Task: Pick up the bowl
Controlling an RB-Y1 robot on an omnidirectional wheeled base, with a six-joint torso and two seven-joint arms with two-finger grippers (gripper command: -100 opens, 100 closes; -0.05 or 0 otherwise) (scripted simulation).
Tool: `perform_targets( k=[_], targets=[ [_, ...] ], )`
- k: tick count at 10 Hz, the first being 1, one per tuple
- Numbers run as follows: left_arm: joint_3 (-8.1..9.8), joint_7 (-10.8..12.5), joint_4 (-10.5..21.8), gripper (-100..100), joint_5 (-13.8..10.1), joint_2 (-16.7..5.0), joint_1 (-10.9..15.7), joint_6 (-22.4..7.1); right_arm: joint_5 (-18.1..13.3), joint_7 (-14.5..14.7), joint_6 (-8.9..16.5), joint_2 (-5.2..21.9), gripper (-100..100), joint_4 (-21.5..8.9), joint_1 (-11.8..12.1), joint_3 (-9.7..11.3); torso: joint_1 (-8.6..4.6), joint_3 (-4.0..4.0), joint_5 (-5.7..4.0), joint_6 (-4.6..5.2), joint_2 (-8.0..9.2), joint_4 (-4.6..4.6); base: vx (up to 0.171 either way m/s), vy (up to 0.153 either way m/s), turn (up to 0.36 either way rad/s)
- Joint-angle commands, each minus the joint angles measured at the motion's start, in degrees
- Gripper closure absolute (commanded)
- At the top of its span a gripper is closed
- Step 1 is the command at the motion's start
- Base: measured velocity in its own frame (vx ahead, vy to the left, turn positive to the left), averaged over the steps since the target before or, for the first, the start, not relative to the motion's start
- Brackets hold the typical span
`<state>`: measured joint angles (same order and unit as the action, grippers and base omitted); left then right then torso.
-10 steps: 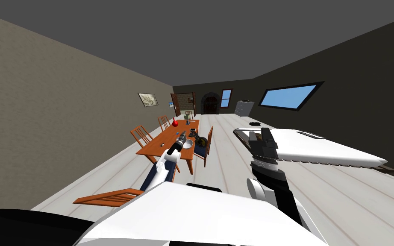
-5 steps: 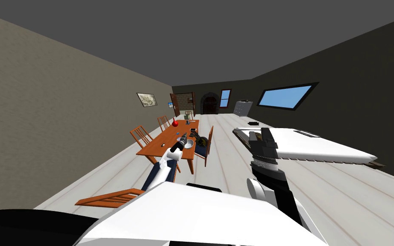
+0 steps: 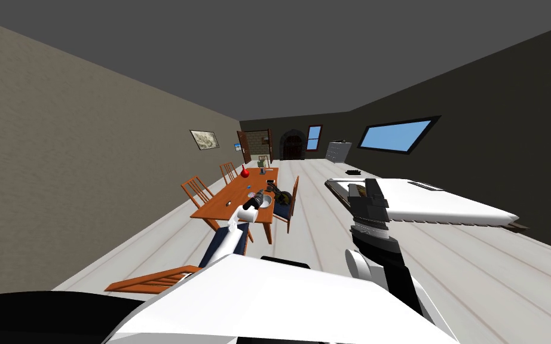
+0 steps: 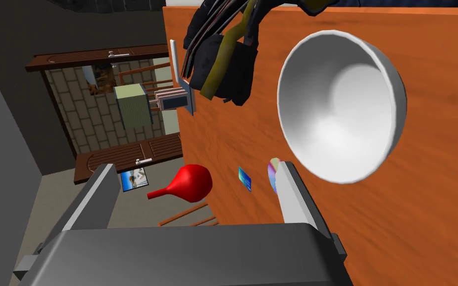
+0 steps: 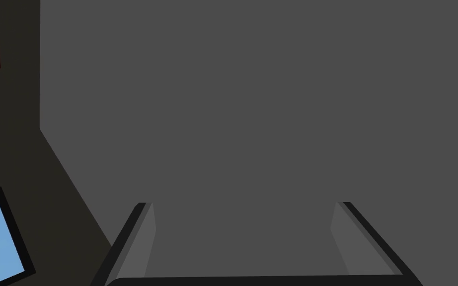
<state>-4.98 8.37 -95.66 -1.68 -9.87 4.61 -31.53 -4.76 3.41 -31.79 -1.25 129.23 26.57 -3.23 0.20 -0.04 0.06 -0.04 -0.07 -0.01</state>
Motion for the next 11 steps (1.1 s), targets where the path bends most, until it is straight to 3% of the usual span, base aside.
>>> perform_targets(
  k=[1, 3, 4, 7, 8, 11],
  targets=[
    [0.00, 0.4, 1.0, -100, -0.1, 0.1, 1.1, -2.1, 0.0, 0.0, 0.0, 0.0, 0, 0.0, 0.0, 0.0, 0.00, 0.00, 0.00, 0.00, 0.00, 0.00, 0.002, 0.032, -0.012],
    [-0.36, 1.8, 4.4, -100, -0.4, 0.6, 3.2, -6.0, 0.0, 0.0, 0.0, 0.0, 0, 0.0, 0.0, 0.0, -0.07, -0.01, -0.02, 0.00, -0.03, 0.00, 0.014, 0.038, -0.016],
    [-0.36, 1.8, 4.8, -100, -0.4, 0.6, 3.2, -6.3, 0.0, 0.0, 0.0, 0.0, 0, 0.0, 0.0, 0.0, -0.03, -0.03, -0.01, 0.00, -0.06, -0.01, 0.013, 0.035, -0.010],
    [-0.80, 4.0, 9.7, -100, -1.1, 1.4, 5.8, -11.4, 0.0, 0.0, 0.0, 0.0, 0, 0.0, 0.0, 0.0, -0.06, -0.07, -0.01, 0.00, -0.12, -0.03, 0.037, 0.038, -0.005],
    [-0.80, 4.0, 10.2, -100, -1.1, 1.4, 5.8, -11.7, 0.0, 0.0, 0.0, 0.0, 0, 0.0, 0.0, 0.0, -0.01, -0.10, -0.01, 0.00, -0.18, -0.03, 0.039, 0.036, -0.004],
    [-1.12, 6.2, 15.2, -100, -1.9, 2.2, 7.7, -16.1, 0.0, 0.0, 0.0, 0.0, 0, 0.0, 0.0, 0.0, -0.12, -0.12, -0.02, -0.01, -0.20, -0.04, 0.057, 0.021, 0.005]
  ],
)
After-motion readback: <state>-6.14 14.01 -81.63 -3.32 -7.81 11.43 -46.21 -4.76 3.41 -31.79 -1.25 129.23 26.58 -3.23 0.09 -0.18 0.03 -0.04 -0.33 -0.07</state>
